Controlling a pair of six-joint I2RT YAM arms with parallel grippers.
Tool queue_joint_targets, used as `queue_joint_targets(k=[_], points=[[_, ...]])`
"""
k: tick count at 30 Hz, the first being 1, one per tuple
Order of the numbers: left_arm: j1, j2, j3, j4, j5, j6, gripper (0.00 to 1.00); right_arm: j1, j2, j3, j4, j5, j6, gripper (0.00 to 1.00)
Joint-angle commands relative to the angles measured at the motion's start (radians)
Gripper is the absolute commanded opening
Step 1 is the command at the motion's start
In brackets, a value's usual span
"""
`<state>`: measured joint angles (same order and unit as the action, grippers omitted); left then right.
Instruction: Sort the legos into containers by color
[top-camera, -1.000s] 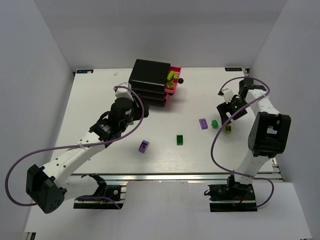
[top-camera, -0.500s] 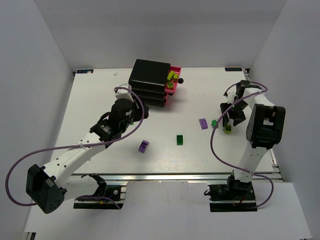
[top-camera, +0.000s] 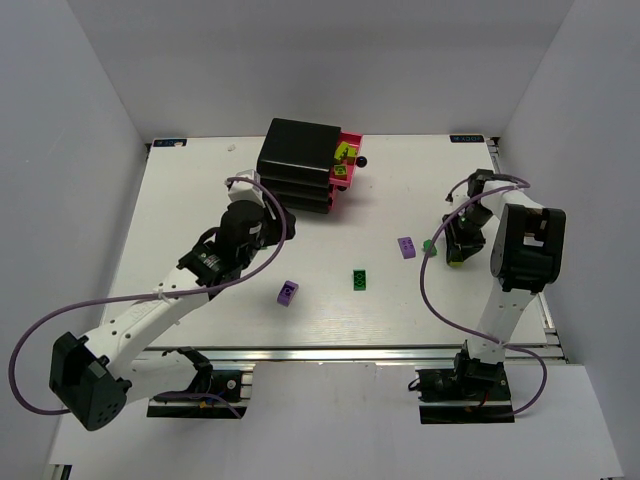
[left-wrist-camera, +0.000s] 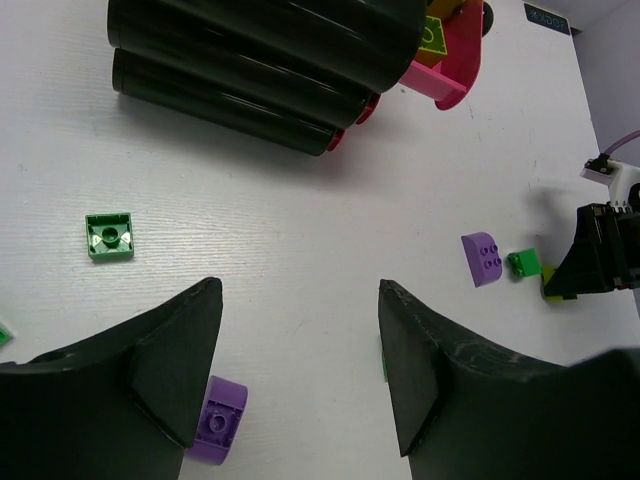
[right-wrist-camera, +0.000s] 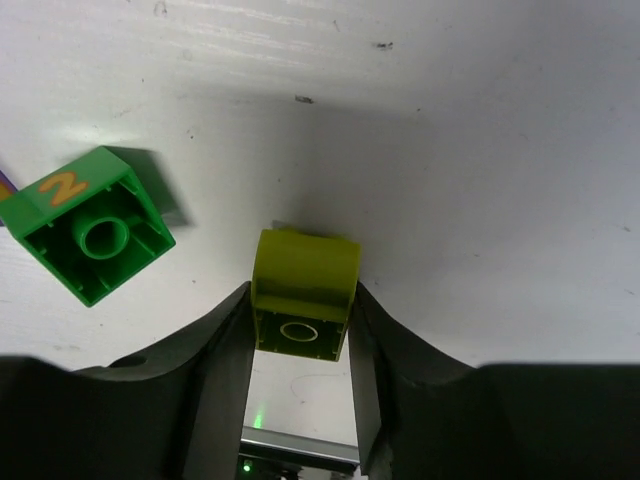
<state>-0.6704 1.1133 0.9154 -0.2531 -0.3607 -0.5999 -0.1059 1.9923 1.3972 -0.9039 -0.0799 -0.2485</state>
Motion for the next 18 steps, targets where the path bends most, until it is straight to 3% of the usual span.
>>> queue_joint_targets(k=[1, 3, 6, 12, 14, 18], points=[[0.002, -0.044, -0.015, 0.008, -0.021, -0.012, 0.74, 0.009, 0.002, 0.029, 0.016, -0.009, -0.012, 0.18], [0.002, -0.047, -0.019, 0.006, -0.026, -0.015, 0.74, 0.014, -0.006, 0.068, 0.011, -0.02, -0.037, 0.0], [0.002, -0.055, -0.023, 0.003, -0.027, -0.018, 0.74, 0.015, -0.052, 0.146, 0.016, -0.118, -0.125, 0.0], [0.002, -0.041, -0.02, 0.009, -0.015, -0.015, 0.74, 0.057, -0.22, 0.209, 0.158, -0.66, -0.457, 0.0], [0.002, -0.029, -0.009, 0.003, -0.012, -0.014, 0.74, 0.103, -0.247, 0.194, 0.299, -0.799, -0.469, 0.0], [0.002, -0.021, 0.014, -0.02, -0.027, -0.003, 0.74, 0.215, -0.192, 0.229, 0.551, -0.828, -0.306, 0.0]])
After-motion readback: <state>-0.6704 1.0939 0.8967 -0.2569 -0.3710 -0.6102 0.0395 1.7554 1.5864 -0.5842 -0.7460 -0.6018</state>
